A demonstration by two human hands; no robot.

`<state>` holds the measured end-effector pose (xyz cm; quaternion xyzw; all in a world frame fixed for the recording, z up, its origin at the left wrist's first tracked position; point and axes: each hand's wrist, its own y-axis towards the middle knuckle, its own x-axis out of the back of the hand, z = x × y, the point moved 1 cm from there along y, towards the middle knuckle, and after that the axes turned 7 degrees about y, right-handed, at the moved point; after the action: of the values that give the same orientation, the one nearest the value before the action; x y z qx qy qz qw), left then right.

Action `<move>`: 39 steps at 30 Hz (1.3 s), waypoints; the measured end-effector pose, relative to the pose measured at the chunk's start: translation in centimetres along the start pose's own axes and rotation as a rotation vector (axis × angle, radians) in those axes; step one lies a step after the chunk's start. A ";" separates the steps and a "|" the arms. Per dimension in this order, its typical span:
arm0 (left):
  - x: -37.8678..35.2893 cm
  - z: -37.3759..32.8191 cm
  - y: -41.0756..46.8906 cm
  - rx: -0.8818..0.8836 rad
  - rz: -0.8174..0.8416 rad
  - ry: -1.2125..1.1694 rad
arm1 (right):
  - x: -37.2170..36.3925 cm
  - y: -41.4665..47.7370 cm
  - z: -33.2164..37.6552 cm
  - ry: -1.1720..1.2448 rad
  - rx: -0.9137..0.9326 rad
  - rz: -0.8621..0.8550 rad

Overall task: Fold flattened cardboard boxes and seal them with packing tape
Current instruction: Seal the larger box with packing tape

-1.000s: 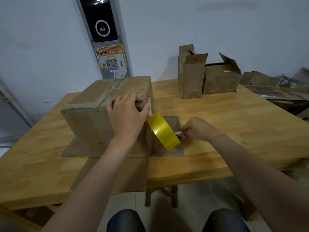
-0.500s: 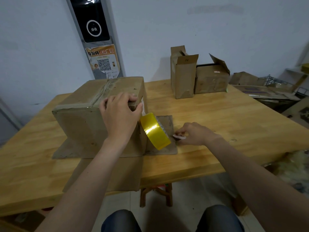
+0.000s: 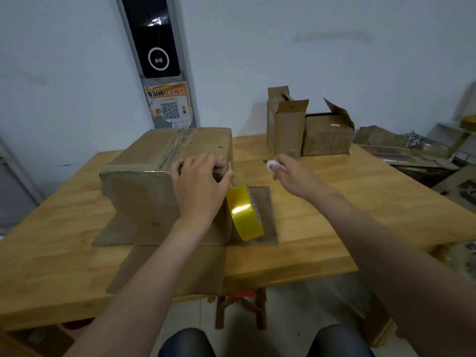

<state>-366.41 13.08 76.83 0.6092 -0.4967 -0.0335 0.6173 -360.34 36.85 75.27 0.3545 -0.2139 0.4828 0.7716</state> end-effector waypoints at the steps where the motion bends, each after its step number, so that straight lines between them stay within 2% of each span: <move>1: 0.2 -0.2 -0.1 -0.002 0.002 0.003 | 0.5 1.0 1.5 0.042 0.033 -0.033; 7: 0.6 -0.4 -0.2 -0.011 0.010 0.020 | 0.8 7.5 9.3 0.060 0.206 -0.006; 15: 0.6 1.0 1.8 -0.029 0.095 0.047 | -3.9 14.4 11.0 -0.048 0.101 0.220; 20: 0.2 1.3 1.6 -0.023 0.086 0.027 | -5.1 17.1 10.5 -0.032 0.070 0.245; 28: 0.3 1.2 0.1 -0.107 -0.012 -0.006 | -5.7 15.7 9.5 -0.018 0.058 0.171; 34: 2.1 -0.2 -2.5 -0.292 -0.145 -0.032 | -3.1 10.7 9.6 -0.028 0.101 0.013; 39: 3.4 -1.1 -4.1 -0.443 -0.129 -0.156 | -0.6 5.7 7.8 -0.059 0.047 -0.106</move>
<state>-361.65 10.61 75.86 0.4851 -0.4835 -0.2277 0.6922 -365.63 32.24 81.91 0.3976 -0.2061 0.4354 0.7809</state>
